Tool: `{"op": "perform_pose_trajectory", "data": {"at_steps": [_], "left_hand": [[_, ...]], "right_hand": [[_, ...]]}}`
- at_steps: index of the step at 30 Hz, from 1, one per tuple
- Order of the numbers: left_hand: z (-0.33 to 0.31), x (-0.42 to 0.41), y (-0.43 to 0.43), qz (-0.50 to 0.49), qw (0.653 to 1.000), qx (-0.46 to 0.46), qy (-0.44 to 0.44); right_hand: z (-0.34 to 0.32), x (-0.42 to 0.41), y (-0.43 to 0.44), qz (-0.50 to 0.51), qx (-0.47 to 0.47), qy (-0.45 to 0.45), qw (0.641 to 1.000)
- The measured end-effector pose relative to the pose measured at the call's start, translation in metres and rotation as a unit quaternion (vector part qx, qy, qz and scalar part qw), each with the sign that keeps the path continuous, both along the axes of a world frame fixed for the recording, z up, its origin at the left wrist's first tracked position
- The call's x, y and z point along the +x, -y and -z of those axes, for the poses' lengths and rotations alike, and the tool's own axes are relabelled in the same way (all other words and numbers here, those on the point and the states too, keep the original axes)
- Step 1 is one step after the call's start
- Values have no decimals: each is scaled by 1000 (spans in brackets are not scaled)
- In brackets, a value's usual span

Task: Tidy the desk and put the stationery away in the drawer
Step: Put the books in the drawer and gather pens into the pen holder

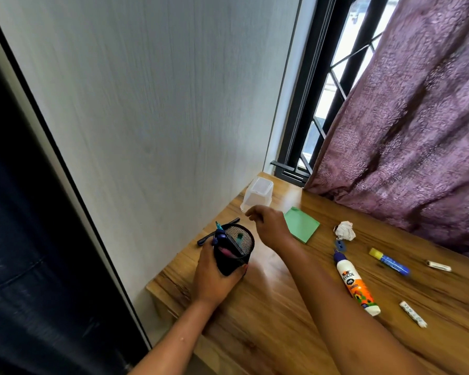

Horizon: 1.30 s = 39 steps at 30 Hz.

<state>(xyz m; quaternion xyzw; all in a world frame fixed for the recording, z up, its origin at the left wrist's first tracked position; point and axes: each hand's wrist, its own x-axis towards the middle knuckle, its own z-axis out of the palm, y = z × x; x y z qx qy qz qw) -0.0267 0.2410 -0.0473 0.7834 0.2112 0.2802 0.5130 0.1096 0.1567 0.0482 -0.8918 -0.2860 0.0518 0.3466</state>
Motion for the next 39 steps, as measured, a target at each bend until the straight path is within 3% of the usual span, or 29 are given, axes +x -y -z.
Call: {"op": "perform_pose_trajectory", "data": {"at_steps": [3, 6, 10, 12, 17, 23, 25, 27, 29, 34, 39], "left_hand": [[-1, 1, -1, -34, 999, -21, 26], [-1, 3, -2, -46, 998, -8, 34], [1, 5, -3, -83, 995, -8, 47], [0, 5, -2, -102, 993, -11, 57], [-1, 6, -3, -90, 994, -11, 58], [1, 7, -3, -58, 996, 1, 69], [0, 6, -3, -46, 997, -9, 67], [0, 5, -2, -31, 998, -13, 61], [0, 4, -1, -14, 999, -5, 52], [-4, 1, -1, -1, 999, 10, 32], [-4, 1, -1, 7, 1000, 13, 19]], "right_hand": [[12, 19, -11, -64, -114, -41, 991], [22, 20, -24, -161, -255, -6, 953], [18, 2, -42, -228, -259, 0, 939], [16, -1, -45, -218, -269, -5, 938], [31, 5, -46, -171, -308, 82, 932], [36, 6, -27, -70, -209, 92, 971], [17, 7, -21, 2, -45, 59, 997], [-12, 3, -14, 43, 131, 18, 990], [-34, -7, -6, 15, 218, -3, 976], [-34, -46, 9, -116, 114, 24, 986], [-14, -60, 18, -151, 38, 99, 983]]}}
